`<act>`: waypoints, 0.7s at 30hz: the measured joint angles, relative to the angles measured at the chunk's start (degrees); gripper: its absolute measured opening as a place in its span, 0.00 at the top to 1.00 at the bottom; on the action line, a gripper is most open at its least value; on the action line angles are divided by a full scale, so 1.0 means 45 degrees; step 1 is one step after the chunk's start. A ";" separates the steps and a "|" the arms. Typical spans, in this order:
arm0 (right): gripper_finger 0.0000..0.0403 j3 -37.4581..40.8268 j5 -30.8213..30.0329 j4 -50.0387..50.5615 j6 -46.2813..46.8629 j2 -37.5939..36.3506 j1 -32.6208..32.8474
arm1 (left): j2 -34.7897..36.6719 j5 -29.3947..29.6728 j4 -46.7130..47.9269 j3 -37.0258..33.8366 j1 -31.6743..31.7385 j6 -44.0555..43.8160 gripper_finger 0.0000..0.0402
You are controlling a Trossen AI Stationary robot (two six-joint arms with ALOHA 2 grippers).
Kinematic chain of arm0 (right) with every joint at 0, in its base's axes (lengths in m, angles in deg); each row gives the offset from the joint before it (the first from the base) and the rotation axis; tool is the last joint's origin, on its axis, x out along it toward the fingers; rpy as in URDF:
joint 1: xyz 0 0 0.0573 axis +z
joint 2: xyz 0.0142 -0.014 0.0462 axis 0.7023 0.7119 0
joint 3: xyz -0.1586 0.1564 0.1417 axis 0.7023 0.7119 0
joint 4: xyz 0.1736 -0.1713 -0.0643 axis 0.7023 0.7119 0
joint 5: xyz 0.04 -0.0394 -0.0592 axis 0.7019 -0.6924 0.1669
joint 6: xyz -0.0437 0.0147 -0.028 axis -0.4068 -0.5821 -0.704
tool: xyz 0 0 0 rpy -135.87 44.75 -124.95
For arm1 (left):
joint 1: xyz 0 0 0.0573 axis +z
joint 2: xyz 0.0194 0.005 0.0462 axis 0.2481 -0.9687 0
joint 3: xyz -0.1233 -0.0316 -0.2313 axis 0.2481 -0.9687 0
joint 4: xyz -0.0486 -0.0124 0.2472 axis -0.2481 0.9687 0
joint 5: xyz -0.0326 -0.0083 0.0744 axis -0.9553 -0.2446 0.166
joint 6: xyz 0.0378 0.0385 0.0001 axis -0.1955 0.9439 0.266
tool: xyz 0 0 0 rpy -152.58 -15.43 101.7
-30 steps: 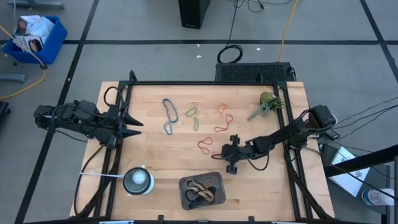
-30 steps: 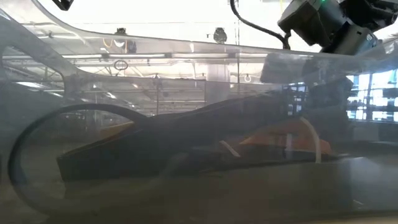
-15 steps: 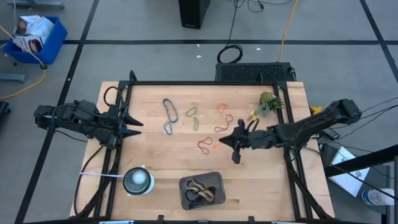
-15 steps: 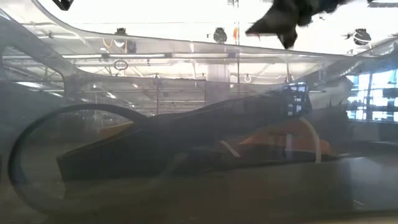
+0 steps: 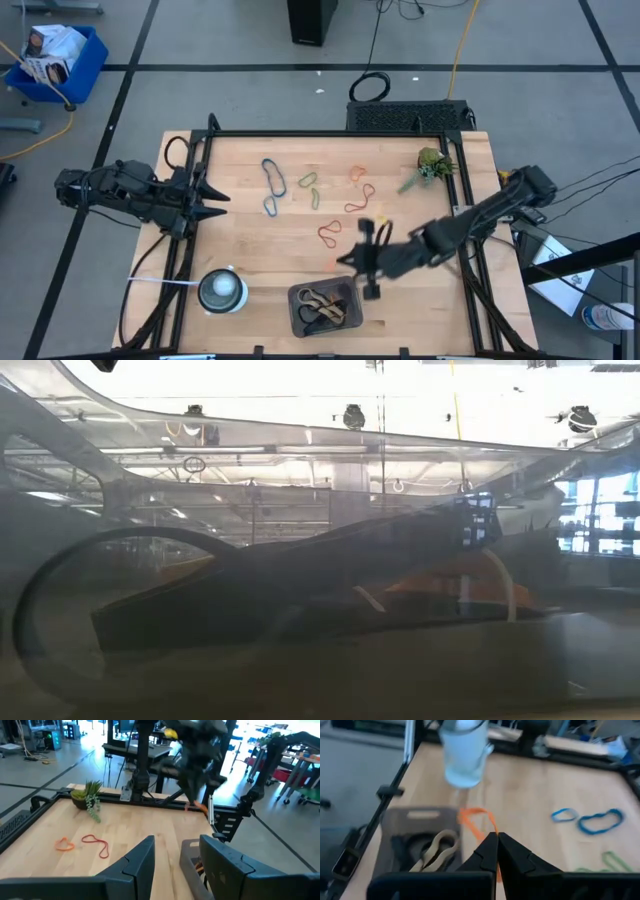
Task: Pick and place rubber bands into bin
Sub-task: Put the bottom orange rubber band into the bin
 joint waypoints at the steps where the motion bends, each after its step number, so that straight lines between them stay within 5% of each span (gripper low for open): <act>1: 1.00 -0.0034 -0.0004 -0.0035 0.0089 0.0322 0.0161 | -0.0005 0.0000 -0.0028 0.0000 0.0000 0.0000 0.60; 16: 1.00 -0.0052 0.0055 -0.1077 0.2359 0.4307 0.1698 | -0.0005 0.0005 -0.0035 0.0000 0.0007 0.0015 0.60; 21: 1.00 -0.0052 0.0980 -0.1077 0.2937 0.4949 0.1659 | -0.0005 0.0005 -0.0032 0.0000 0.0005 0.0010 0.60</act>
